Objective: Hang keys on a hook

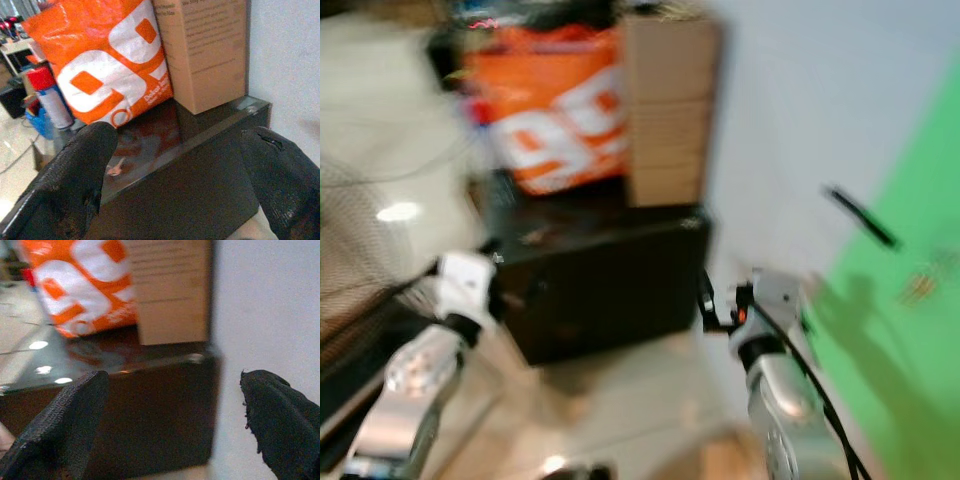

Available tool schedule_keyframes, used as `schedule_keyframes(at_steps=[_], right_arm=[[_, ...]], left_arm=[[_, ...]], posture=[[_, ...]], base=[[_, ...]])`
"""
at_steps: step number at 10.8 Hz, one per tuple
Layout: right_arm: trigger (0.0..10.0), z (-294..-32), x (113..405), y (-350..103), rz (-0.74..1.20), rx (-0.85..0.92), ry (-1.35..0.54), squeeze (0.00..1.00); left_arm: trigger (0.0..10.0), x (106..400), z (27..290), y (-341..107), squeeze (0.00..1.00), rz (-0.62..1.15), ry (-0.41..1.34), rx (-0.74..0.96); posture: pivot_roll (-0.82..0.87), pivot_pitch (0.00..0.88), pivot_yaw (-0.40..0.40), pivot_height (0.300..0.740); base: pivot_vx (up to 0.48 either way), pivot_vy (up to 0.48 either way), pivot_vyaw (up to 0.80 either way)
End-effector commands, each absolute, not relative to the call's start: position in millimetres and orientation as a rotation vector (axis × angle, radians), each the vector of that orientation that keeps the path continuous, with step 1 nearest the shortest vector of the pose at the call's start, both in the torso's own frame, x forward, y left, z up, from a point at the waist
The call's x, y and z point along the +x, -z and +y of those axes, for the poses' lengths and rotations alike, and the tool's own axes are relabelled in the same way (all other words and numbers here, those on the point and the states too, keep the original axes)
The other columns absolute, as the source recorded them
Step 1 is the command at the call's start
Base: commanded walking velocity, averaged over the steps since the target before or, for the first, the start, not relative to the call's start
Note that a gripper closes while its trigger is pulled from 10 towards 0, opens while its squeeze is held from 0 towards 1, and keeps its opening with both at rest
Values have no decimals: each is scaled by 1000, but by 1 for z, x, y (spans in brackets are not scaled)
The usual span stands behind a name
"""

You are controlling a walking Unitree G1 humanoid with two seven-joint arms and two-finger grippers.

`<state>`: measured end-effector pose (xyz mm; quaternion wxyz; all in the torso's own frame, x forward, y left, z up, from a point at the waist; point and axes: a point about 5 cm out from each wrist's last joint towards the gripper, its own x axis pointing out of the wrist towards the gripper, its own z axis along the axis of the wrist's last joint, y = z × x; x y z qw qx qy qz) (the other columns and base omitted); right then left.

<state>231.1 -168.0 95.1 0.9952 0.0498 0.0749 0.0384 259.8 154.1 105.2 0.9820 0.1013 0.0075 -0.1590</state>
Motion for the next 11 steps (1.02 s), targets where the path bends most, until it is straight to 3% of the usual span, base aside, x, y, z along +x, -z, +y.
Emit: schedule_keyframes(at_steps=[1,2,6,11], right_arm=[[10000,-159,232,-98,140,115,-95,1000],[10000,-158,229,-95,146,130,-96,1000],[10000,-165,246,-80,224,120,-13,1000],[10000,-168,255,-84,203,97,17,1000]], left_arm=[[10000,271,158,-119,812,-32,325,231],[10000,273,160,-118,812,-18,300,241],[10000,279,172,-114,820,15,208,239],[10000,283,167,-113,820,11,227,244]], posture=[[-13,0,59,740],[10,0,42,740],[8,0,-38,740],[2,0,-38,740]], base=[[0,0,800],[255,0,800],[344,0,0],[395,0,0]])
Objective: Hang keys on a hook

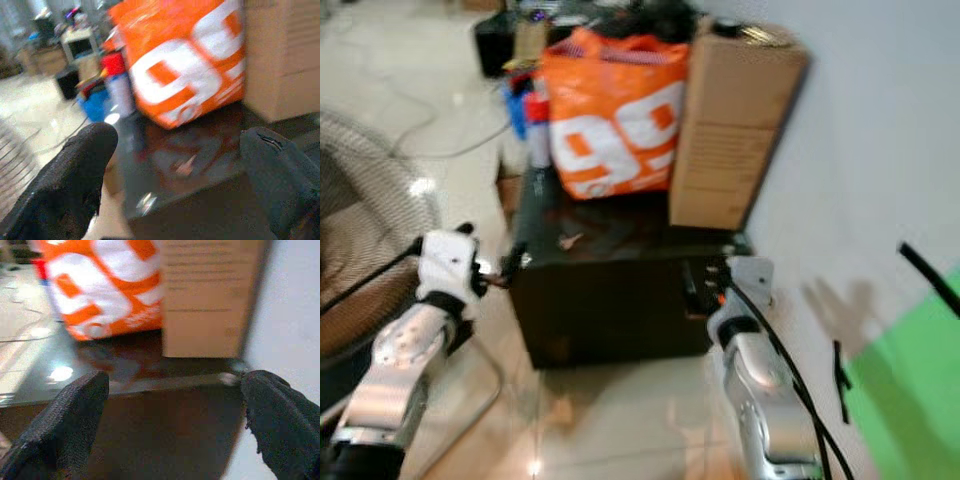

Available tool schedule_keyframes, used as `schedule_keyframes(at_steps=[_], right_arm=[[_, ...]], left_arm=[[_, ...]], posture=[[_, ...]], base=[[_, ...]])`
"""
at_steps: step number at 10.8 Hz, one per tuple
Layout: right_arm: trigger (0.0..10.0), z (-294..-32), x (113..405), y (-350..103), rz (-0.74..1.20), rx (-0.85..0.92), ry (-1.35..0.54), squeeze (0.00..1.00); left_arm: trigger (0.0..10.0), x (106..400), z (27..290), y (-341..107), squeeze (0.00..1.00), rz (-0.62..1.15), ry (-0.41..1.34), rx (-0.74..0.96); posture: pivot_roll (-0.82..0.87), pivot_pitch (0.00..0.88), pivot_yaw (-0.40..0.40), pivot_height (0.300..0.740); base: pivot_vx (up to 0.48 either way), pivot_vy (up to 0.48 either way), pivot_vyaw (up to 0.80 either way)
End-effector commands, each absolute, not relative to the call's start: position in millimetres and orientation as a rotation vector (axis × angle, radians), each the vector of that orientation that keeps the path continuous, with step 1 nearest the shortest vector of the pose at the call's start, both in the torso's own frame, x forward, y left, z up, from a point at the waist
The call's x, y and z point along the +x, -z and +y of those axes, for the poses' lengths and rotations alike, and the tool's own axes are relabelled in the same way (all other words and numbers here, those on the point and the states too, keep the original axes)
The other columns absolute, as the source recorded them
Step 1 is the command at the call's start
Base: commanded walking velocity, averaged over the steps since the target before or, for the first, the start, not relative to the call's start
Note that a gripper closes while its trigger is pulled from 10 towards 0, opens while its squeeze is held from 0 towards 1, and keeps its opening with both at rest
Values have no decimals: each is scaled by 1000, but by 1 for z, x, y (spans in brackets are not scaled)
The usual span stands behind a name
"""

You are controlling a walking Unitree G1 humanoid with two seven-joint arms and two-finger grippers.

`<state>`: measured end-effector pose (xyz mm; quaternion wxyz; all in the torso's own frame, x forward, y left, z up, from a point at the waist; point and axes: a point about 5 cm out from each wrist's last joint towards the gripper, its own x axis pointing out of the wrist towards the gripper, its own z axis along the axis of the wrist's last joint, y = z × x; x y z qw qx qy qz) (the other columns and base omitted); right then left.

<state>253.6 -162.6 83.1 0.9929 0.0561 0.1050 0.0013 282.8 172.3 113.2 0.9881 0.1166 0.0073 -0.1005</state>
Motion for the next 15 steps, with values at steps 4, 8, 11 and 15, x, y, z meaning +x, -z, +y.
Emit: schedule_keyframes(at_steps=[4,8,11,15], right_arm=[[10000,-165,259,-84,195,105,37,1000],[10000,-161,262,-82,197,113,41,1000],[10000,-159,264,-82,194,104,34,1000],[10000,-159,270,-84,191,53,-8,1000]], left_arm=[[10000,287,169,-114,820,13,228,255],[10000,287,172,-113,820,21,234,271],[10000,288,173,-113,824,21,239,273],[10000,289,168,-112,827,16,246,266]], posture=[[8,0,-30,740],[25,0,-30,740],[26,0,-33,740],[20,0,-42,740]], base=[[408,0,0],[408,0,0],[409,0,0],[409,0,0]])
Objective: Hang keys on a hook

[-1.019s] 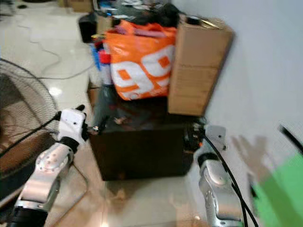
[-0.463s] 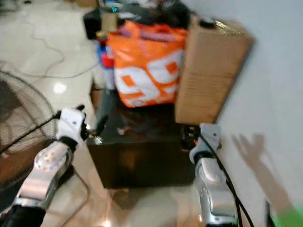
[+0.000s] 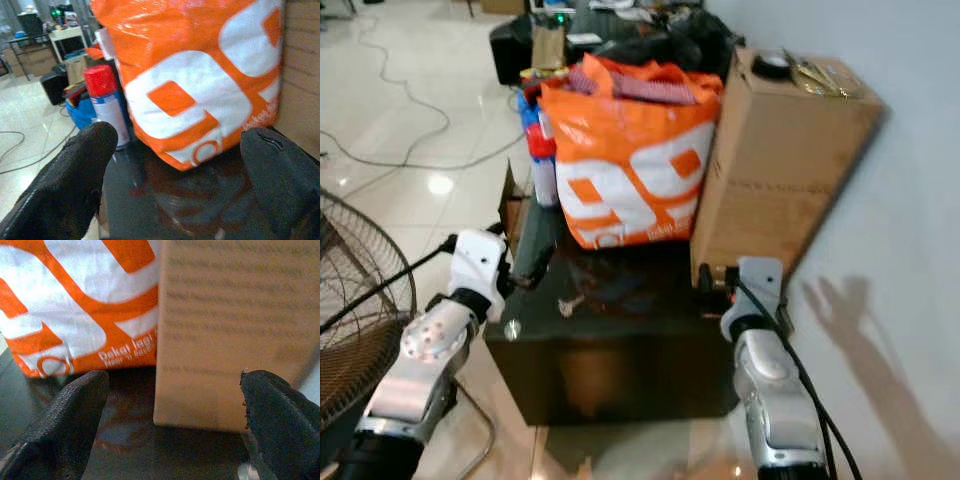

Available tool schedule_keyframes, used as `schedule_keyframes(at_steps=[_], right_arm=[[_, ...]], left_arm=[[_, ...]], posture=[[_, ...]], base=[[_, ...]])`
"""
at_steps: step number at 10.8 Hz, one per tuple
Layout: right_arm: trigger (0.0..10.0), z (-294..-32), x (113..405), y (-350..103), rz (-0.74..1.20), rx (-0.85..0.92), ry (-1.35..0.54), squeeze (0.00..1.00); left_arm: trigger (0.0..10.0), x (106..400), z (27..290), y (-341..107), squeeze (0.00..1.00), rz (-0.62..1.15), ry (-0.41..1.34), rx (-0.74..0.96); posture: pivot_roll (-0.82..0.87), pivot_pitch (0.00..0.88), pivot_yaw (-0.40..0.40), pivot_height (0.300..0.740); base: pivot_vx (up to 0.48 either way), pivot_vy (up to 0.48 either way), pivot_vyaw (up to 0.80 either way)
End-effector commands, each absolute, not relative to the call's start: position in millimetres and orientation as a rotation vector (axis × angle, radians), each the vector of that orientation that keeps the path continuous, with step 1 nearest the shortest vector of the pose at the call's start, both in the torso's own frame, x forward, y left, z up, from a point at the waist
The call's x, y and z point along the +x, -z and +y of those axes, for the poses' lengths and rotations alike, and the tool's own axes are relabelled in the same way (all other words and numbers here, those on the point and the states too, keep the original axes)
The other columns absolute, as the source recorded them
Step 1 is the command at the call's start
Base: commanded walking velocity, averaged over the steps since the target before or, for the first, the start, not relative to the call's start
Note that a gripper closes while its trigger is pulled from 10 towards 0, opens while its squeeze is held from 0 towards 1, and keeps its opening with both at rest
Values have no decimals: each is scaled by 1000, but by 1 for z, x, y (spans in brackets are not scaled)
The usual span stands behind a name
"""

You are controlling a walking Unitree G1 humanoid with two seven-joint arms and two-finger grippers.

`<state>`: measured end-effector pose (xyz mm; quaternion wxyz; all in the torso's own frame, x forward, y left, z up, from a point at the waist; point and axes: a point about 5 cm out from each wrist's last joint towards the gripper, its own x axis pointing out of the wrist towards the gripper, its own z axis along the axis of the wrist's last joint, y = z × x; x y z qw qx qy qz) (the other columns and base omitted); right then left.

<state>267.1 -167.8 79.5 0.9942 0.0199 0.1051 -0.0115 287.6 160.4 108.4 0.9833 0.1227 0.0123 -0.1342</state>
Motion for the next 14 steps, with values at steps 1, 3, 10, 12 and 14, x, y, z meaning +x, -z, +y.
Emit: schedule_keyframes(at_steps=[1,3,10,12,14], right_arm=[[10000,-159,271,-83,194,44,-12,1000],[10000,-160,272,-83,197,30,-19,1000],[10000,-164,256,-76,285,-152,-331,1000],[10000,-176,239,-77,318,-198,-376,0],[10000,-176,217,-78,367,-242,-501,0]], left_arm=[[10000,289,169,-111,824,17,246,267],[10000,288,169,-111,820,17,245,280],[10000,298,163,-101,90,133,375,310],[10000,301,169,-72,0,306,488,389],[10000,290,161,-39,0,456,607,346]], posture=[[20,0,-42,740],[21,0,-44,740],[-52,0,-23,740],[-112,4,-17,740],[-161,56,-27,740]], base=[[409,0,0],[371,0,0],[41,0,0],[0,0,0],[0,0,0]])
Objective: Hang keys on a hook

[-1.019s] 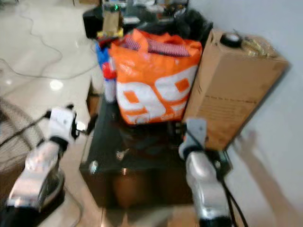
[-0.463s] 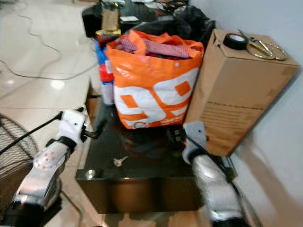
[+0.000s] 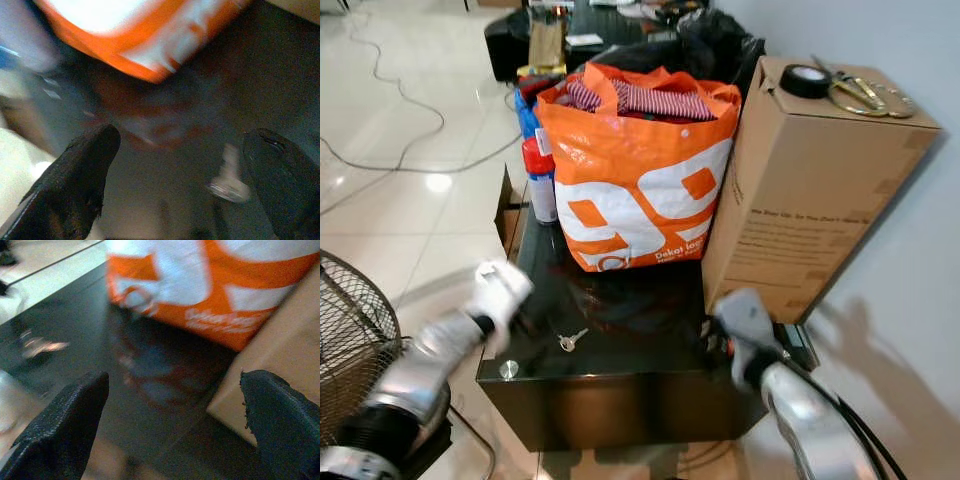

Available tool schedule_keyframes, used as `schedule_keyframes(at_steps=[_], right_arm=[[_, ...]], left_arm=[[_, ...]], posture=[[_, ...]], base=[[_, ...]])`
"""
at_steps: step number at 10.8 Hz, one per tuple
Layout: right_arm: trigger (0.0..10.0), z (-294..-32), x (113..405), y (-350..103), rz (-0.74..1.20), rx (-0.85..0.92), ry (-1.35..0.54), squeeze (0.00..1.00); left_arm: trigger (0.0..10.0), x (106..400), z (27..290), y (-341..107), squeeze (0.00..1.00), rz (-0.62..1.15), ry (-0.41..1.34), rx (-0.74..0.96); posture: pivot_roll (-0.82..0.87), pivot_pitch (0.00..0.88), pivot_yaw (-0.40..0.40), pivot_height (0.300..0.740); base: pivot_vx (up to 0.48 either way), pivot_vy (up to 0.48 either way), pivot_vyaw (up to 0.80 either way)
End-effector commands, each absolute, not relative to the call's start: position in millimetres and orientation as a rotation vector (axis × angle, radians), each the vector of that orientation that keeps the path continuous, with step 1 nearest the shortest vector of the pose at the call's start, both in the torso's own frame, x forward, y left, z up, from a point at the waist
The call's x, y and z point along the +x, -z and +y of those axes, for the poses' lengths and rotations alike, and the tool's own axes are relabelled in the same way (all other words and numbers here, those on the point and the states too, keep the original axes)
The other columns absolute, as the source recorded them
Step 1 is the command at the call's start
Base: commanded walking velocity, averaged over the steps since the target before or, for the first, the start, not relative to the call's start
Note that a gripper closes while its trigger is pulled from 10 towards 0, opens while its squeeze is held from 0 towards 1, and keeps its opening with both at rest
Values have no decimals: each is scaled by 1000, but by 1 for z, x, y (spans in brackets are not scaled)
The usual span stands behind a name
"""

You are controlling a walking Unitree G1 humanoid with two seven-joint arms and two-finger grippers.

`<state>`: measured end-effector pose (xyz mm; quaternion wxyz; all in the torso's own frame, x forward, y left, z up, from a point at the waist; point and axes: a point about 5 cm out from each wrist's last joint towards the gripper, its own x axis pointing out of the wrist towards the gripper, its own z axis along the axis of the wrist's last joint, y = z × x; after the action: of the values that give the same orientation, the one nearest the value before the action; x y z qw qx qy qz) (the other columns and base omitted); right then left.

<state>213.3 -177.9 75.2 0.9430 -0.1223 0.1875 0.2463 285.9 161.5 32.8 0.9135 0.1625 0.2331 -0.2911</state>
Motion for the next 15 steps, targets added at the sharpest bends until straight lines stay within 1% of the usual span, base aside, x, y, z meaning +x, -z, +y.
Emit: schedule_keyframes(at_steps=[1,3,4,7,8,9,12,13,14,15], right_arm=[[10000,-174,209,-78,393,-237,-548,0],[10000,-174,203,-75,423,-301,-570,0],[10000,-173,204,-79,423,-297,-576,0],[10000,-170,201,-79,434,-293,-596,0],[10000,-170,200,-80,435,-295,-598,0],[10000,-170,199,-81,436,-292,-594,0],[10000,-169,199,-82,441,-291,-598,0],[10000,-169,200,-82,441,-293,-601,0],[10000,-169,200,-83,443,-293,-602,0],[10000,-169,200,-83,445,-293,-603,0]], left_arm=[[10000,286,154,-31,0,480,642,324],[10000,281,138,-15,0,525,711,315],[10000,278,130,-8,0,553,765,342],[10000,274,137,6,0,631,754,434],[10000,276,141,6,0,624,714,474],[10000,280,144,3,0,601,655,458],[10000,278,142,8,0,599,665,462],[9137,279,144,8,0,599,662,483],[1412,279,146,10,0,610,664,506],[0,278,150,12,0,628,652,534]], posture=[[-172,62,-31,740],[-197,69,-32,740],[-208,73,-34,740],[-212,83,-36,740],[-217,84,-32,740],[-217,84,-32,740],[-219,78,-32,740],[-221,78,-34,740],[-222,79,-34,740],[-223,80,-33,740]], base=[[0,0,0],[0,0,0],[0,0,0],[0,0,0],[0,0,0],[0,0,0],[0,0,0],[0,0,0],[0,0,0],[0,0,0]])
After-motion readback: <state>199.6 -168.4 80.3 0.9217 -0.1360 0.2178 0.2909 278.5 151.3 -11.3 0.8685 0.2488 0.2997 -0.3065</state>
